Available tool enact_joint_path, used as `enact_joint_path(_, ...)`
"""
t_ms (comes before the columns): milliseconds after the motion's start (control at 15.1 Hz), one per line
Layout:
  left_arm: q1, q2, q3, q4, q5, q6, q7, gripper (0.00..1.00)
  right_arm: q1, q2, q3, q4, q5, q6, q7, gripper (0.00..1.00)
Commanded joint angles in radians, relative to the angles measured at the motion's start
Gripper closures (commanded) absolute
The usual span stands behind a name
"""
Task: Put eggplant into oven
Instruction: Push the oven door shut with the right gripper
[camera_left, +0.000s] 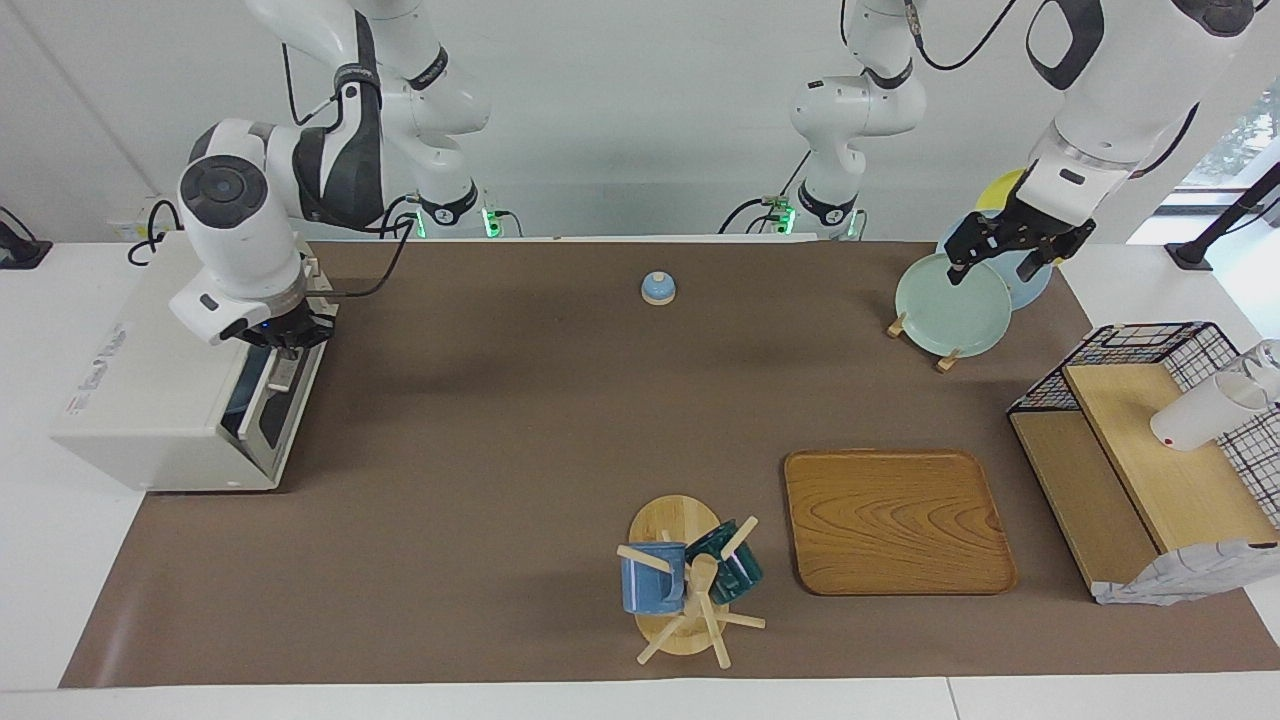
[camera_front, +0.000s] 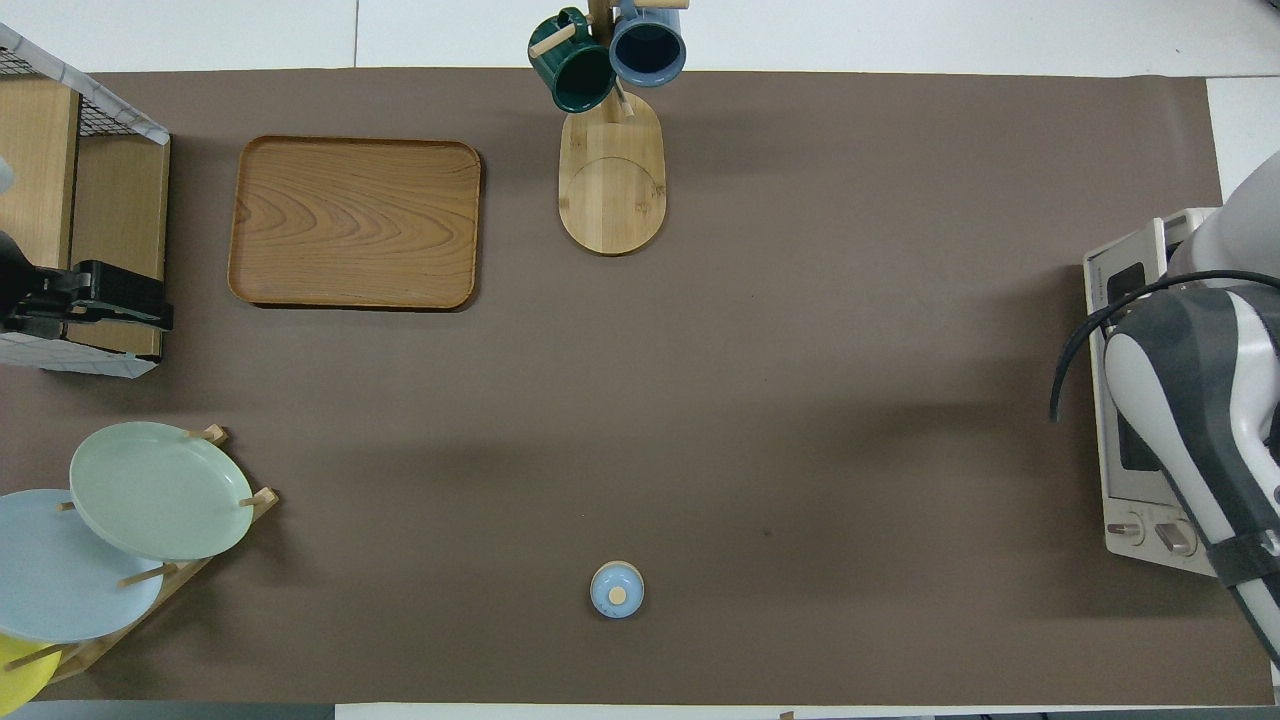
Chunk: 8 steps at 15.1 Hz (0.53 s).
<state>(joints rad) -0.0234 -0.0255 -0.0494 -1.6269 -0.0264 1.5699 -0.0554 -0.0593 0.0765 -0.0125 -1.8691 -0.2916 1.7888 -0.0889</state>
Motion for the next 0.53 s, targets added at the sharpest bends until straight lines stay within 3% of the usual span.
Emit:
enact_joint_path(0, 0.002, -0.016, -0.001, -0.005, 0.016, -0.007, -0.001, 0.00, -0.017, -0.033, -0.001, -0.002, 0.063, -0.049, -0.035, 1.00)
enact_joint_path(332, 0.002, -0.016, -0.001, -0.005, 0.016, -0.007, -0.001, 0.00, -0.005, -0.015, 0.006, 0.236, 0.176, -0.261, -0.028, 1.00)
enact_joint_path(465, 0.002, -0.016, -0.001, -0.005, 0.016, -0.007, -0.001, 0.00, -0.005, -0.015, 0.008, 0.243, 0.186, -0.261, -0.023, 0.99)
